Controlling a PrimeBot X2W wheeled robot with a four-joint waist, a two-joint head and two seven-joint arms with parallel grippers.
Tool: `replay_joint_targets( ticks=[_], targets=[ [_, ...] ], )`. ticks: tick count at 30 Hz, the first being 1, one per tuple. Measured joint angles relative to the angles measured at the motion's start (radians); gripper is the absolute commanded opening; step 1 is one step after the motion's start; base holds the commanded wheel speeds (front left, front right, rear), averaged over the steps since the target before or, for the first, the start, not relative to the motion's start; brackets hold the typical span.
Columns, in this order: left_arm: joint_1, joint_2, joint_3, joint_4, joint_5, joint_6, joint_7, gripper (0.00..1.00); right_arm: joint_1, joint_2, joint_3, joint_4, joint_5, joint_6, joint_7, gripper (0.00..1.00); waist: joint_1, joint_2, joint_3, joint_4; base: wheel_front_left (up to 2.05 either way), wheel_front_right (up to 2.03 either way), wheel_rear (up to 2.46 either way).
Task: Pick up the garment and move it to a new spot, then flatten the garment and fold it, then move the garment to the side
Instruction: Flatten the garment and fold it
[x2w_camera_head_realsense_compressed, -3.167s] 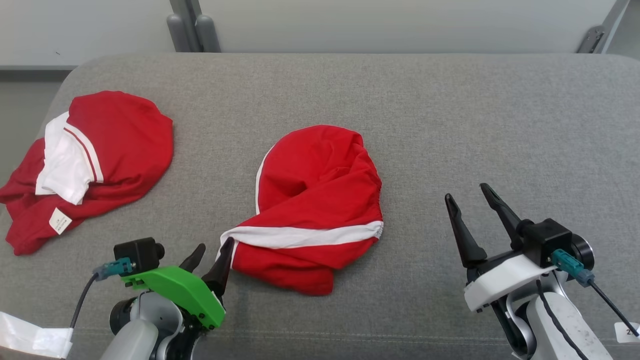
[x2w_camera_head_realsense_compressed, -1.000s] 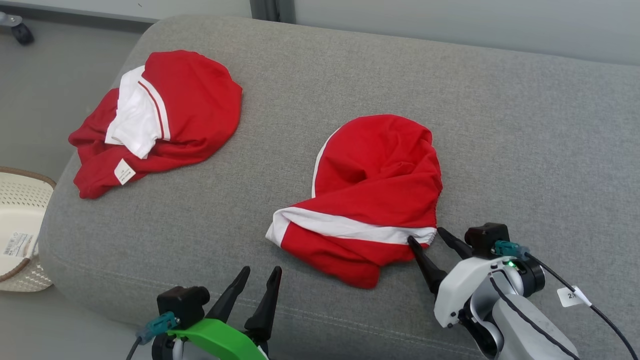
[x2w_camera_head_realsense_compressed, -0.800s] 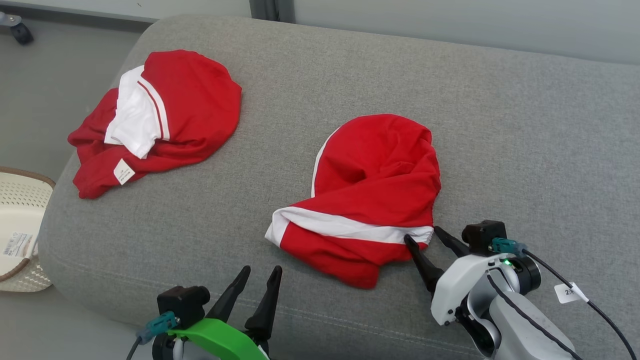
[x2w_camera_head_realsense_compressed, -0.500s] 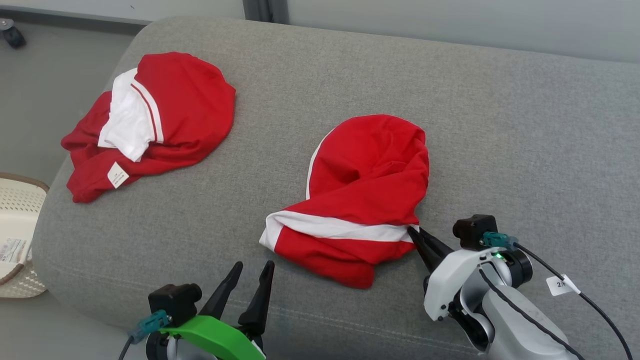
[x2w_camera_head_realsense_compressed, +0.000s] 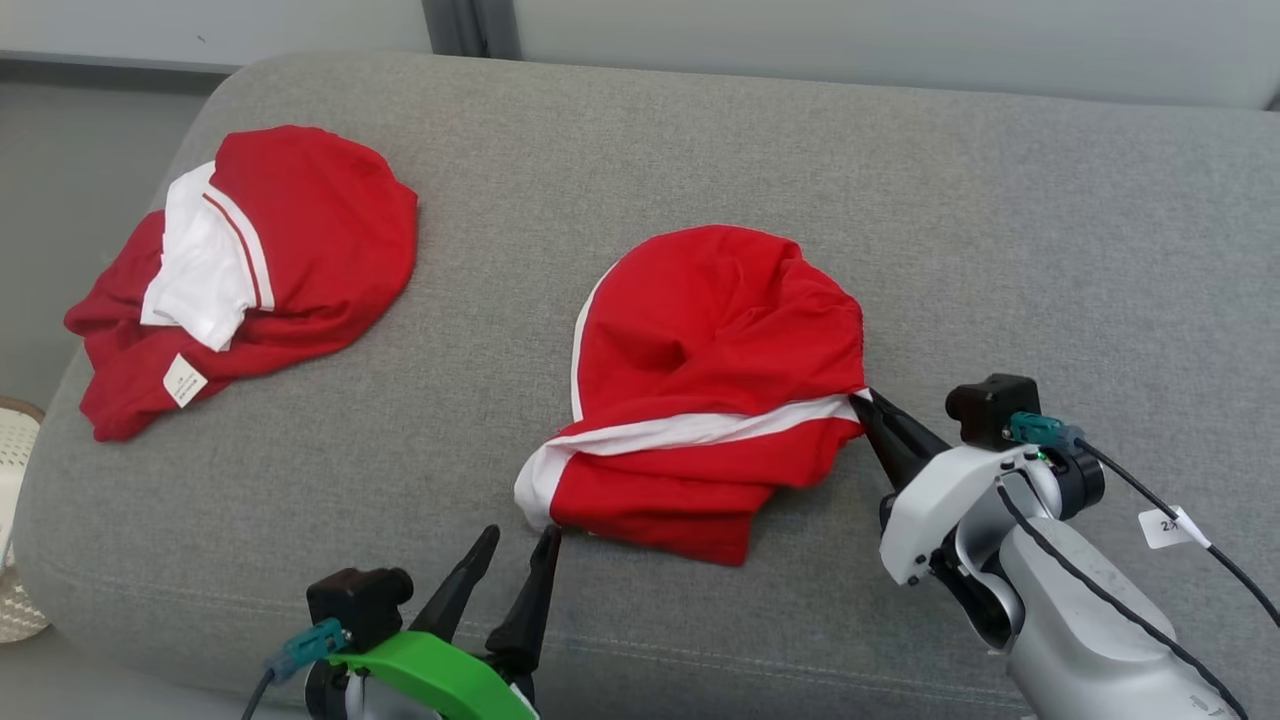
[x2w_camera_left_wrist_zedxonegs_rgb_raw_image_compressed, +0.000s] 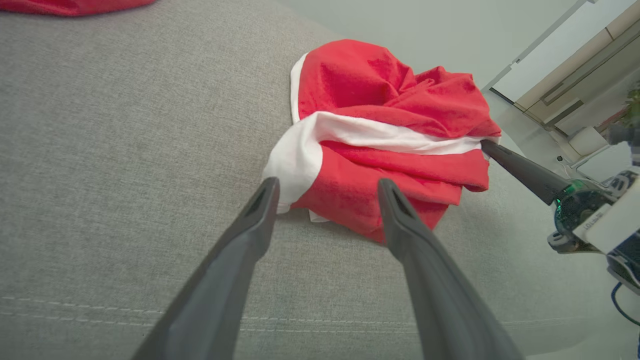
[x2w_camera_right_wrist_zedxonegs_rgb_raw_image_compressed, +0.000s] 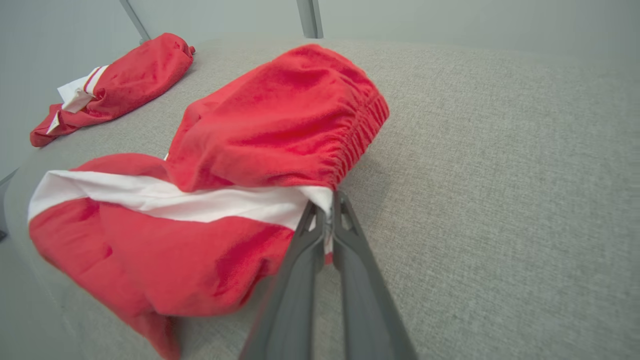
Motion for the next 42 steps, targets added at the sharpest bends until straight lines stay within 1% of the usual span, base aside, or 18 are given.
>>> replay_joint_targets(
  ticks=[3, 8, 10, 12, 16, 17, 18, 19, 22, 26, 30, 34, 36, 42],
  targets=[
    [-0.036, -0.012, -0.017, 0.008, 0.0, -0.019, 0.0, 1.0, -0.003, -0.005, 0.013, -0.004, 0.006, 0.0, 0.0, 0.0, 0.0, 0.0, 0.003, -0.013, 0.0, 0.0, 0.0],
    [-0.089, -0.017, -0.041, 0.042, 0.012, -0.03, 0.0, 1.0, -0.004, -0.021, 0.018, -0.004, 0.017, 0.001, 0.0, 0.0, 0.0, 0.0, 0.009, -0.023, 0.0, 0.0, 0.0],
    [-0.104, 0.002, -0.052, 0.083, 0.051, -0.03, 0.0, 1.0, -0.004, -0.026, 0.032, -0.005, 0.021, 0.001, 0.0, 0.0, 0.0, 0.0, 0.01, -0.031, 0.0, 0.0, 0.0],
    [-0.104, 0.019, -0.046, 0.101, 0.059, -0.031, -0.001, 1.0, -0.009, -0.026, 0.033, -0.005, 0.024, 0.001, 0.0, 0.0, 0.0, 0.0, 0.011, -0.04, 0.0, 0.0, 0.0],
    [-0.104, 0.018, -0.05, 0.113, 0.058, -0.04, -0.001, 1.0, -0.021, -0.044, 0.016, -0.008, 0.027, 0.001, 0.0, 0.0, 0.0, -0.0001, 0.012, -0.054, 0.0, 0.0, 0.0],
    [-0.106, 0.015, -0.059, 0.118, 0.058, -0.04, -0.001, 1.0, -0.024, -0.054, 0.005, -0.008, 0.027, 0.001, -0.001, 0.0, 0.0, 0.0, 0.014, -0.057, 0.0, 0.0, 0.0],
    [-0.108, 0.006, -0.076, 0.126, 0.056, -0.044, 0.0, 1.0, -0.035, -0.08, -0.018, -0.007, 0.027, 0.001, -0.009, 0.0, 0.0, 0.0, 0.016, -0.06, 0.0, 0.0, 0.0],
    [-0.108, 0.006, -0.076, 0.126, 0.056, -0.044, 0.0, 1.0, -0.035, -0.08, -0.018, -0.007, 0.027, 0.001, -0.009, 0.0, 0.0, 0.0, 0.016, -0.06, 0.0, 0.0, 0.0],
    [-0.108, -0.009, -0.096, 0.141, 0.049, -0.052, 0.0, 1.0, -0.056, -0.112, -0.032, -0.004, 0.026, 0.001, -0.009, 0.0, 0.0, 0.0, 0.019, -0.061, 0.0, 0.0, 0.0],
    [-0.111, -0.04, -0.145, 0.15, 0.044, -0.053, 0.005, 1.0, -0.071, -0.137, -0.04, -0.001, 0.025, 0.001, -0.008, 0.0, 0.0, 0.0, 0.021, -0.054, 0.0, 0.0, 0.0],
    [-0.113, -0.067, -0.193, 0.159, 0.038, -0.061, 0.009, 1.0, -0.071, -0.13, -0.027, 0.003, 0.025, 0.001, -0.007, 0.0, 0.0, 0.0, 0.023, -0.045, 0.0, 0.0, 0.0],
    [-0.114, -0.072, -0.224, 0.175, 0.034, -0.061, 0.009, 1.0, -0.071, -0.116, -0.01, 0.004, 0.031, 0.001, -0.004, 0.0, 0.0, 0.0, 0.021, -0.042, 0.0, 0.0, 0.0],
    [-0.115, -0.072, -0.234, 0.18, 0.011, -0.061, 0.008, 1.0, -0.071, -0.116, -0.006, 0.004, 0.034, 0.001, -0.004, 0.0, 0.0, 0.0, 0.021, -0.04, 0.0, 0.0, 0.0],
    [-0.146, -0.072, -0.248, 0.211, -0.005, -0.061, -0.001, 1.0, -0.071, -0.12, -0.003, 0.004, 0.036, 0.001, 0.002, 0.0, 0.0, 0.0, 0.025, -0.038, 0.0, 0.0, 0.0]
  ],
)
